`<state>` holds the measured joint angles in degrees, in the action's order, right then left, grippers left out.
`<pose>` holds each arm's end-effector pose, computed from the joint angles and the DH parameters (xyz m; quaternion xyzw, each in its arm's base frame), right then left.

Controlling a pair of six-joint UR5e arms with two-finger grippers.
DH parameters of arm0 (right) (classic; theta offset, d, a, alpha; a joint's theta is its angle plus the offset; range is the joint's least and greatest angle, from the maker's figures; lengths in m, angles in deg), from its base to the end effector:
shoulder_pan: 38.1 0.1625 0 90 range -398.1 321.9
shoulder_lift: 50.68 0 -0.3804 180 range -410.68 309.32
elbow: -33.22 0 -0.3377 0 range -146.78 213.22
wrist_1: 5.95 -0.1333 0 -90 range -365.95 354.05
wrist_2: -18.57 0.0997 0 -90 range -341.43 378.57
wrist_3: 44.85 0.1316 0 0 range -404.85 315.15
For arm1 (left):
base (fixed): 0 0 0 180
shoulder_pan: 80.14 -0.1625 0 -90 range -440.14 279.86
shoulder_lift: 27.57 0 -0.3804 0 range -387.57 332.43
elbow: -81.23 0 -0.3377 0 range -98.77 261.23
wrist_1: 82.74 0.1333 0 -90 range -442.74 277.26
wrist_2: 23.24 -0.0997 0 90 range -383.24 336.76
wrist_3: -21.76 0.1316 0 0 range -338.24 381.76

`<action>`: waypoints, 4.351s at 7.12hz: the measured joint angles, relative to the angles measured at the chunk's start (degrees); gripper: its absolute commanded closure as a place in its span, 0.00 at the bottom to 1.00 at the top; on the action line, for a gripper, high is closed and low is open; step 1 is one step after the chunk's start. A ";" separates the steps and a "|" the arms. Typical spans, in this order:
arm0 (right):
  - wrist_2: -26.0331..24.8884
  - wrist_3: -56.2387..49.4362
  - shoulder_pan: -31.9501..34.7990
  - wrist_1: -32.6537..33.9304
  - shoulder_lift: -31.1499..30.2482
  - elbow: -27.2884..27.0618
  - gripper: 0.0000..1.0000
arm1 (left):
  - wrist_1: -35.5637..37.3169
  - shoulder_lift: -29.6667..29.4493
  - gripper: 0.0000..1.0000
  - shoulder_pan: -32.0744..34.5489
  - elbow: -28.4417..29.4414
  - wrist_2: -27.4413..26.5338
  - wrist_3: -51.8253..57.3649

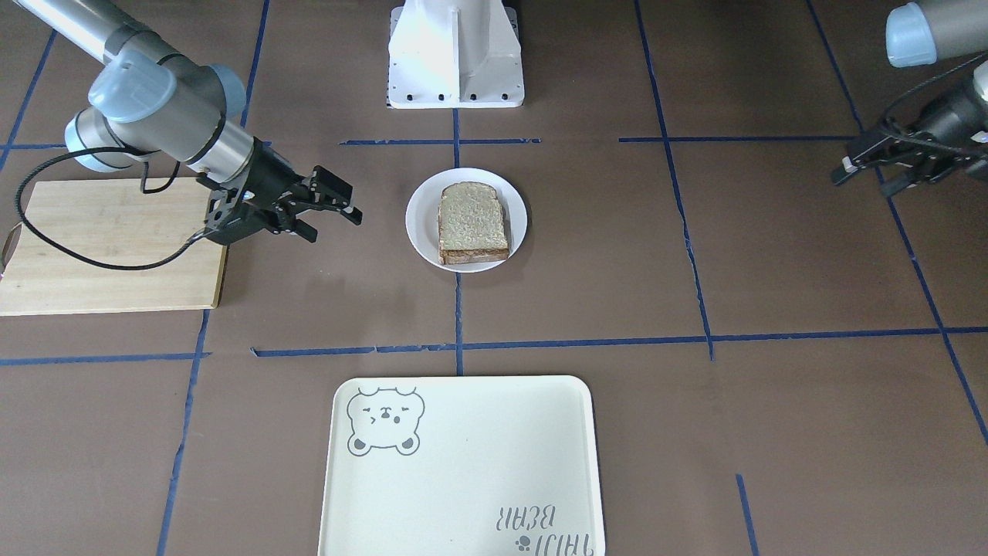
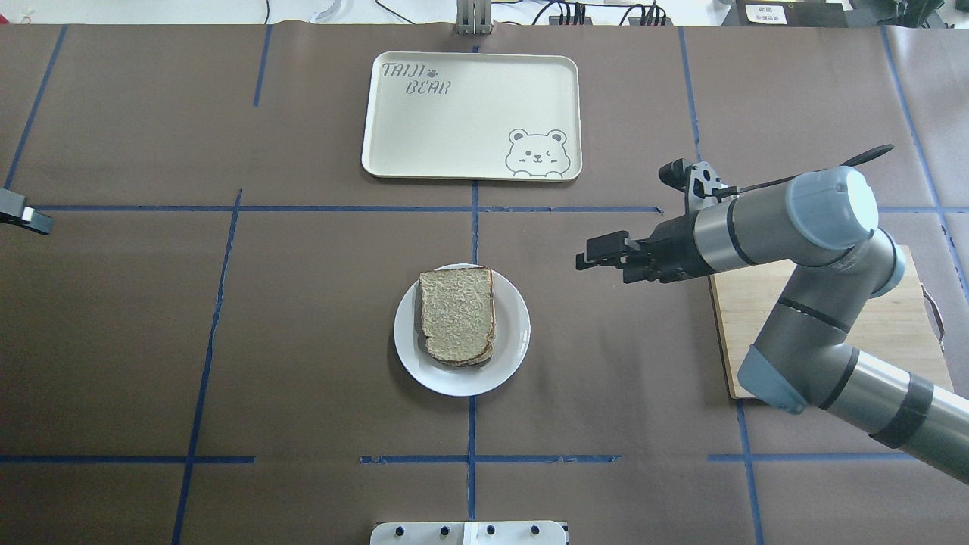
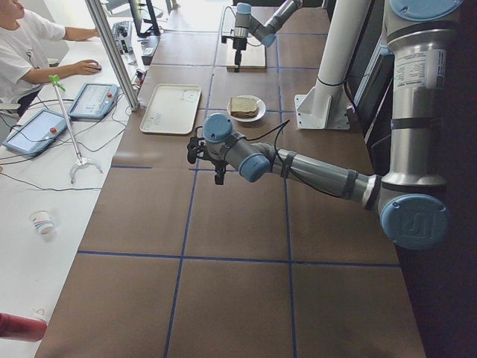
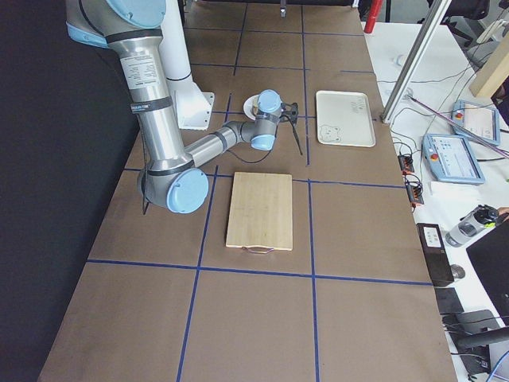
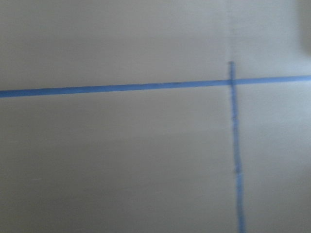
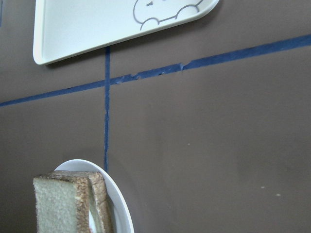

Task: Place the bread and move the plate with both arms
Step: 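Move the left gripper to the plate rim while the right arm withdraws, then grip the white plate rim with the left gripper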

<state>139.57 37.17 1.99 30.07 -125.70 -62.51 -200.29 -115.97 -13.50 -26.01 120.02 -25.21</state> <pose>-0.3781 -0.4039 0.3442 0.0441 -0.6204 0.0561 0.7810 0.1494 -0.4160 0.4409 0.0289 0.5302 -0.0086 0.8473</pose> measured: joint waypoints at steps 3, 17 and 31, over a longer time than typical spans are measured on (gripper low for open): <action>3.99 -4.91 7.07 3.42 -4.29 -0.59 0.01 | -7.71 -11.64 0.00 -19.09 0.84 -15.92 -30.23; 19.36 -27.53 23.14 8.37 -13.29 -2.27 0.01 | -57.73 -21.27 0.49 -44.30 25.88 -53.86 -55.77; 19.56 -27.53 23.03 8.28 -14.72 -3.94 0.01 | -61.35 -23.89 1.00 -47.72 29.40 -54.08 -55.85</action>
<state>159.13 9.64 25.02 38.35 -140.42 -66.45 -261.64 -139.87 -61.22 3.39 65.94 -81.07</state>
